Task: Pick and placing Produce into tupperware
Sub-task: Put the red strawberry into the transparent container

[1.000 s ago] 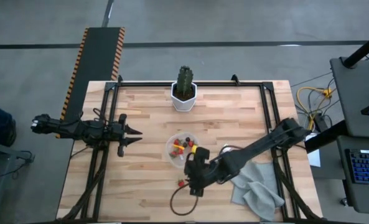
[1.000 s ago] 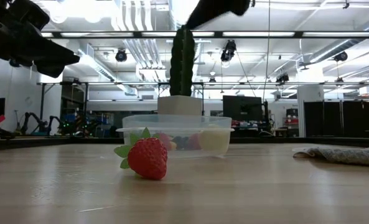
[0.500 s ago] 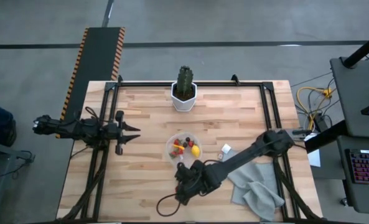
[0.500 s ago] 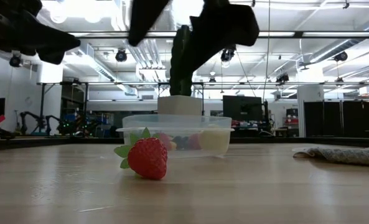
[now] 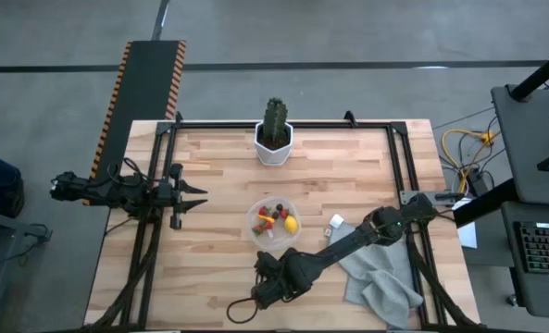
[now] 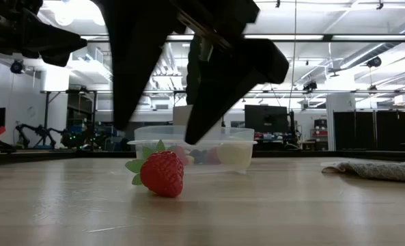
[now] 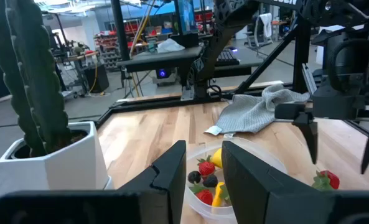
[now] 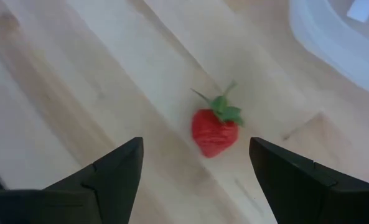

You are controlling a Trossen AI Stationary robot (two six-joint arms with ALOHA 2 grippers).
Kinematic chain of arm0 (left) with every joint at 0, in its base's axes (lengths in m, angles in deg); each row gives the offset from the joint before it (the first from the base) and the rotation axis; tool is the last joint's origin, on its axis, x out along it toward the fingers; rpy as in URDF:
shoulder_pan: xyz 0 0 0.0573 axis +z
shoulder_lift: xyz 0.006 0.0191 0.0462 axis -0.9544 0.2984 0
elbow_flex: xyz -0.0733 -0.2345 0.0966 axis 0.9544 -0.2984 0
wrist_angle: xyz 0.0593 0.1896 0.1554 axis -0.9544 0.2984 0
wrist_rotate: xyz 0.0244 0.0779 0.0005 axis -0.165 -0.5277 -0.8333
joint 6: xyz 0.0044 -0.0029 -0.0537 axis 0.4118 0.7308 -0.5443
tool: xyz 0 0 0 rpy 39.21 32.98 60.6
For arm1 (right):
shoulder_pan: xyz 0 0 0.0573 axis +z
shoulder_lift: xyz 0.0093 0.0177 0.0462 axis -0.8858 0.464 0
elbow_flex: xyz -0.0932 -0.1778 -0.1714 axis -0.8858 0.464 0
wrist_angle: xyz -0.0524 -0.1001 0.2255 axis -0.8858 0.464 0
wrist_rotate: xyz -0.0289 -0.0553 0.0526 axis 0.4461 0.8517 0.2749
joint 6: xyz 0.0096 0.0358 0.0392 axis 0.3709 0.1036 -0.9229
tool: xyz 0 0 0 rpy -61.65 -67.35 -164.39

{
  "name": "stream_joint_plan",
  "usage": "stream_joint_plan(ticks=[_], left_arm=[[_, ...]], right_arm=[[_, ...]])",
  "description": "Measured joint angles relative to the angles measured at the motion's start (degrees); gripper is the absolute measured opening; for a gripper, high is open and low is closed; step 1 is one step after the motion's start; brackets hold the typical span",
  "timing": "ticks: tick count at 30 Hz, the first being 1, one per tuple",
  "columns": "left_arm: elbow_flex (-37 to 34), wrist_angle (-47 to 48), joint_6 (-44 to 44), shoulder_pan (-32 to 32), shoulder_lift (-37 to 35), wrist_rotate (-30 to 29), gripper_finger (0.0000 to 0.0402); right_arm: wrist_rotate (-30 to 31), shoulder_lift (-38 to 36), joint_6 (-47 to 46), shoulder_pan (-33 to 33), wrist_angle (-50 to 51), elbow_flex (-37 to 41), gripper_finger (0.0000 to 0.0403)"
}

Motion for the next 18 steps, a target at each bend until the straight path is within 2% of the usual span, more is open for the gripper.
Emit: stream_joint_plan(ticks=[5,18], left_arm=[[0.0,0.92,0.03,0.0,-0.03,0.68,0.0088],[0.0,1.99,-0.48,0.0,0.02,1.75,0.0088]], right_arm=[[0.38,1.22,-1.86,0.13,-0.14,-1.4,0.0285],[0.25,2.41,0.45,0.11,0.39,-0.3,0.0277]])
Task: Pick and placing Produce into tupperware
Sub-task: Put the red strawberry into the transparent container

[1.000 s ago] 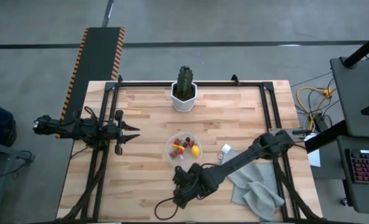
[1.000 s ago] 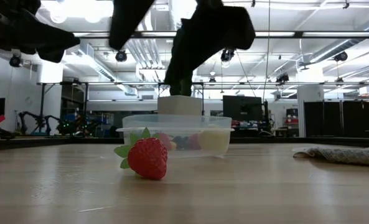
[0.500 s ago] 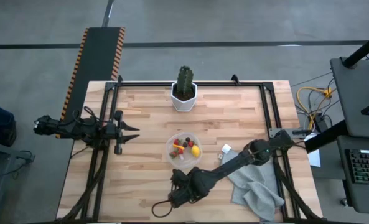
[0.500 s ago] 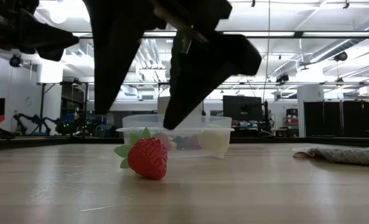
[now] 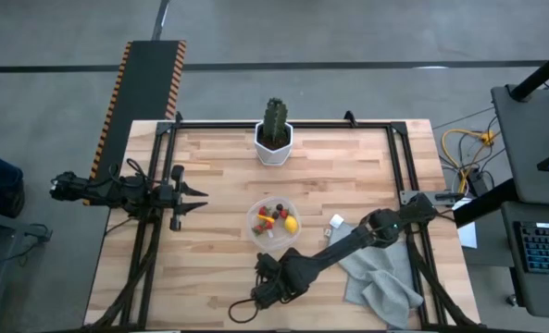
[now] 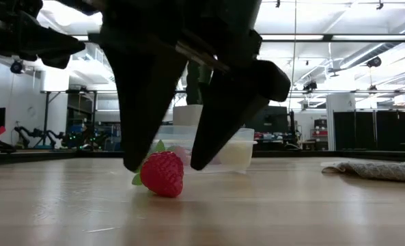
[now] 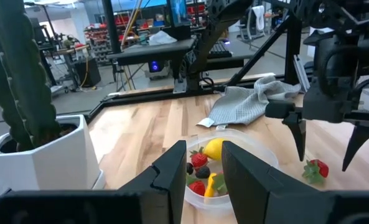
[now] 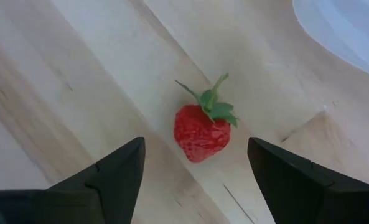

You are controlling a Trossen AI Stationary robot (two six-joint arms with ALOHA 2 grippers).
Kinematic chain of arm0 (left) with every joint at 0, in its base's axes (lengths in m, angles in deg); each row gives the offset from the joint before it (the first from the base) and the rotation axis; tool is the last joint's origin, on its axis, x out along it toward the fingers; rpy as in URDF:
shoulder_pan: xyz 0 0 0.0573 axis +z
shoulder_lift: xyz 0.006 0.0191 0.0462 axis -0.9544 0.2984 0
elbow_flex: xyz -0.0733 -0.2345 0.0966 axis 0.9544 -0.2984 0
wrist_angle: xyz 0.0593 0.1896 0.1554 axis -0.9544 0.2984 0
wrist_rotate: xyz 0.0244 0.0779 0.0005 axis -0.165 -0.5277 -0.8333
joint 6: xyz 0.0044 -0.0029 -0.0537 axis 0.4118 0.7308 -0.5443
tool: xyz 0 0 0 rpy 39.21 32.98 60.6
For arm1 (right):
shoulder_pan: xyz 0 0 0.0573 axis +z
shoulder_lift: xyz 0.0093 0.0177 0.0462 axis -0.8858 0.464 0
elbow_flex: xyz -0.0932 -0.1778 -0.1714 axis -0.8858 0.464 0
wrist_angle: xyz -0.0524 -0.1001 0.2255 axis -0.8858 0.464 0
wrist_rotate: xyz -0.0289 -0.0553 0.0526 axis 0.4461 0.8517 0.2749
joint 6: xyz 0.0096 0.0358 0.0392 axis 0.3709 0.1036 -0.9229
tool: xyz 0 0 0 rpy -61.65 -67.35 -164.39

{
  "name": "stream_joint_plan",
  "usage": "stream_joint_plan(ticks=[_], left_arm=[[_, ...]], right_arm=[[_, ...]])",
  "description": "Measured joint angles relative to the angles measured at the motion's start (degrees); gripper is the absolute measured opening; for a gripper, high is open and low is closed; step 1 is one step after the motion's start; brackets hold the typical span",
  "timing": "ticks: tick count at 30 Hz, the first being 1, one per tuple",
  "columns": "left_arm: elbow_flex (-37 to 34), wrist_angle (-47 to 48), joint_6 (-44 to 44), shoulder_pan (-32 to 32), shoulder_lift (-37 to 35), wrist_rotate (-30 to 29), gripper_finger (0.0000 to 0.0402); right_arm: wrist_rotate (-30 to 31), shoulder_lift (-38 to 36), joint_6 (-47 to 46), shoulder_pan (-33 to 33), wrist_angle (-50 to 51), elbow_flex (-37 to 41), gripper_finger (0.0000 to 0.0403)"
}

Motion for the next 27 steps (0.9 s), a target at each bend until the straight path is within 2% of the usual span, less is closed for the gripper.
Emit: stream_joint_plan(ticks=[19,27], left_arm=[[0.0,-0.1,0.39,0.0,0.02,-0.01,0.0088],[0.0,-0.09,0.34,0.0,0.31,-0.01,0.0088]], right_arm=[[-0.26,0.2,1.49,-0.92,-5.43,3.69,0.0262],[-0.42,0.15,1.51,-0.94,-5.35,4.01,0.0239]])
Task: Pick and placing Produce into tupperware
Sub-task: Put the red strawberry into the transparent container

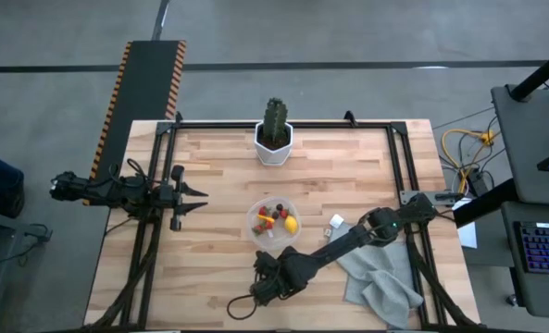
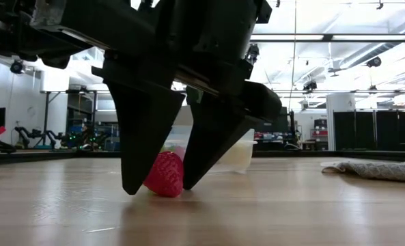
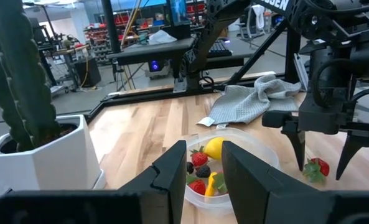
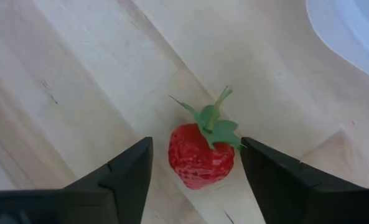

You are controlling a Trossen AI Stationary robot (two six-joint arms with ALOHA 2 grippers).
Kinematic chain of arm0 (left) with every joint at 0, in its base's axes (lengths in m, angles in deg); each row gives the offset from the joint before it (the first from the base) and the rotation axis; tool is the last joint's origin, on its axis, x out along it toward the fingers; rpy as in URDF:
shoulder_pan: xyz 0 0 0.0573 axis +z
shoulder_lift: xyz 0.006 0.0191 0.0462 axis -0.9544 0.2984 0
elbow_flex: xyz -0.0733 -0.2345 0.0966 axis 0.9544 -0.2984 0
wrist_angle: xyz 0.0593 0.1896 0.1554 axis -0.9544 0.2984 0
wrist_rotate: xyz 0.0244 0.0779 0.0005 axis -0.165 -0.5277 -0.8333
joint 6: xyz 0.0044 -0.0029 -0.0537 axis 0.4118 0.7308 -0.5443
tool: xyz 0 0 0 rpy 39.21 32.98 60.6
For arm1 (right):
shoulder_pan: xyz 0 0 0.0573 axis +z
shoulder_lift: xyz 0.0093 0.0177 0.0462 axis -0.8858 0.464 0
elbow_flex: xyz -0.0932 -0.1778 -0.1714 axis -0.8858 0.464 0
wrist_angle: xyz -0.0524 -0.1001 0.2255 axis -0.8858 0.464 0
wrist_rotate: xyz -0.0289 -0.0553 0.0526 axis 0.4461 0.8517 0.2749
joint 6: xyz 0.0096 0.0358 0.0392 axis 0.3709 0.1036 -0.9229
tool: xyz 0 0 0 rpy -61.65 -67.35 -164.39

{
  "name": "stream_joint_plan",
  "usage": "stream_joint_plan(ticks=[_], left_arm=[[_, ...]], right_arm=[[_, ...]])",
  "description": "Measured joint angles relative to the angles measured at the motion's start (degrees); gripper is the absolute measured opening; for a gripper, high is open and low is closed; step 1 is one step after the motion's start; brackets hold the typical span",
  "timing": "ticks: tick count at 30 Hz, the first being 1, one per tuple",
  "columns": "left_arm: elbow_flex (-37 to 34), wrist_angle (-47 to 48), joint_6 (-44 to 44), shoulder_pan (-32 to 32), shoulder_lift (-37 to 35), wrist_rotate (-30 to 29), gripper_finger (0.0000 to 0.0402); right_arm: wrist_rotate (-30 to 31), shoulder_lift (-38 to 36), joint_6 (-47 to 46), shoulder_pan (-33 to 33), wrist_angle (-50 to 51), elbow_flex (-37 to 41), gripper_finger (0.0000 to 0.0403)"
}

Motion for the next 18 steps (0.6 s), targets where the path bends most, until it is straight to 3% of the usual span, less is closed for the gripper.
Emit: stream_joint_plan(ticks=[7,14,18], left_arm=[[-0.02,0.0,-0.15,0.0,-0.03,-0.01,0.0088],[-0.02,0.04,-0.3,0.0,0.41,-0.01,0.0088],[-0.03,0.02,-0.3,0.0,0.43,0.0,0.0088]], right_arm=[[-0.29,0.0,-0.15,-0.03,0.44,0.02,0.0194],[-1.03,-0.04,-0.15,-0.15,0.87,0.02,0.012],[-1.11,-0.04,0.34,-0.15,0.79,0.02,0.0116]])
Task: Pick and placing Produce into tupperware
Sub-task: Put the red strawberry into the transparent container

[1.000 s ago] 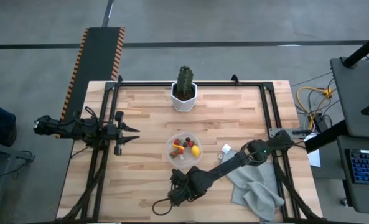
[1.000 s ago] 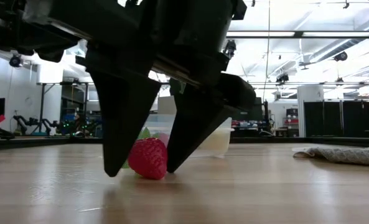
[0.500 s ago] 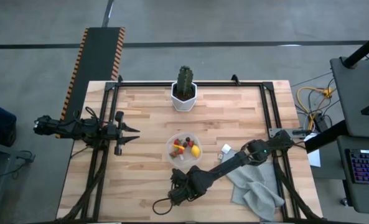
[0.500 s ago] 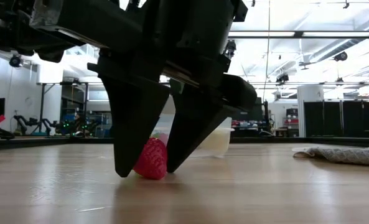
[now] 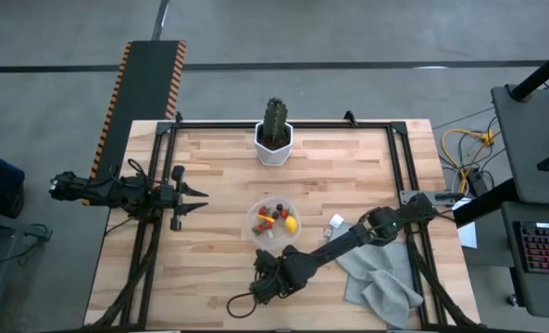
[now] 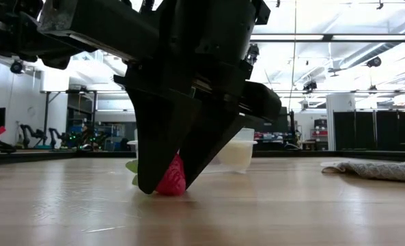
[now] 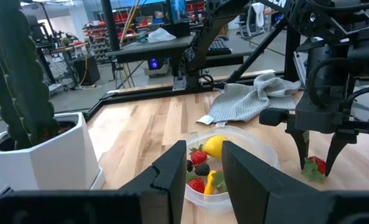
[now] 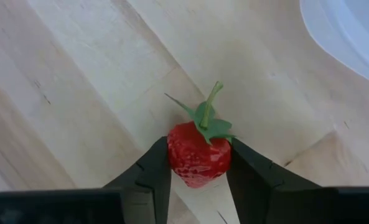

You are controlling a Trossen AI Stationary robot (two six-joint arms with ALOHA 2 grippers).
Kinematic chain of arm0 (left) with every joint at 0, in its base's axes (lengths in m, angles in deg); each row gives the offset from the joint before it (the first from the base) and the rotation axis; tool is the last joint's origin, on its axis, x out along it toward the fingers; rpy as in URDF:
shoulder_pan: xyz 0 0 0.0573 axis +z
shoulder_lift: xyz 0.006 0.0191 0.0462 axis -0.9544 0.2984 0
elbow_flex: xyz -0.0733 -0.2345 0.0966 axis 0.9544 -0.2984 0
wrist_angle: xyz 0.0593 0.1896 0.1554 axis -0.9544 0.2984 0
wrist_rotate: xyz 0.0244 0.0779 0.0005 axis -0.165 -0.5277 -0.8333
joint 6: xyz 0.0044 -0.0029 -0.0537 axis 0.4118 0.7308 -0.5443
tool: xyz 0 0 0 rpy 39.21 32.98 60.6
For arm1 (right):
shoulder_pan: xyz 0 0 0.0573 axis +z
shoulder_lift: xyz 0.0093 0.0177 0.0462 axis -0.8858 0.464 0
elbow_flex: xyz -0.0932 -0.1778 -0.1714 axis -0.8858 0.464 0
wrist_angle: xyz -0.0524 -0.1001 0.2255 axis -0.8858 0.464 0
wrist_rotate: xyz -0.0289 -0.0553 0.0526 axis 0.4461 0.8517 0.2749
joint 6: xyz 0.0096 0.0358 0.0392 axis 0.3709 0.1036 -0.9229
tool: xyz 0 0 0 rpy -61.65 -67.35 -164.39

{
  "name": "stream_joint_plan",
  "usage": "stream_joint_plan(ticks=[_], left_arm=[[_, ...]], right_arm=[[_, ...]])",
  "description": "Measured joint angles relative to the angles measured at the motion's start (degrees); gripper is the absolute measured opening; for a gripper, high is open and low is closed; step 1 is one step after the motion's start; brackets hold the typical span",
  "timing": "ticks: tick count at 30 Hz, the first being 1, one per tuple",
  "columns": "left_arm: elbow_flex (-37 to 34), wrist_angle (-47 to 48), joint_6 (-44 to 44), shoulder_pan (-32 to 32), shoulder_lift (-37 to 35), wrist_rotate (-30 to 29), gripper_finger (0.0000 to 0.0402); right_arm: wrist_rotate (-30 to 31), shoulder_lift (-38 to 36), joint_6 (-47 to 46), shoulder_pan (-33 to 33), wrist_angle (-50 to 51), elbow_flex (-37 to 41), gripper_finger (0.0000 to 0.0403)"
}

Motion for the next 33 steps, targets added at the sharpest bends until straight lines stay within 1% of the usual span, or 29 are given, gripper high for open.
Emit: stream_joint_plan(ticks=[8,12,16,21,27,30,33], left_arm=[[-0.01,0.0,0.0,0.0,-0.01,-0.01,0.0088],[-0.01,-0.02,-0.02,0.0,-0.02,-0.01,0.0088],[-0.01,0.0,-0.02,0.0,0.0,-0.01,0.0088],[-0.04,-0.13,-0.02,0.0,0.03,-0.01,0.0088],[-0.06,-0.02,-0.07,0.0,-0.03,0.0,0.0088],[-0.06,-0.08,-0.07,0.0,-0.02,-0.01,0.0088],[-0.06,-0.06,-0.07,0.0,-0.04,-0.01,0.0088]], right_arm=[[0.0,-0.02,0.1,0.02,0.09,-0.11,0.0116],[0.56,-0.02,0.62,-0.07,1.07,-1.43,0.0116],[4.35,-0.83,0.75,-0.2,4.92,-3.98,0.0116],[10.75,-3.15,4.56,-0.52,7.68,-6.69,0.0116],[15.1,-5.31,7.66,-2.53,19.14,-9.53,0.0116],[15.72,-5.95,10.89,-4.16,20.56,-9.68,0.0116],[14.89,-5.95,14.77,-6.17,20.58,-9.52,0.0116]])
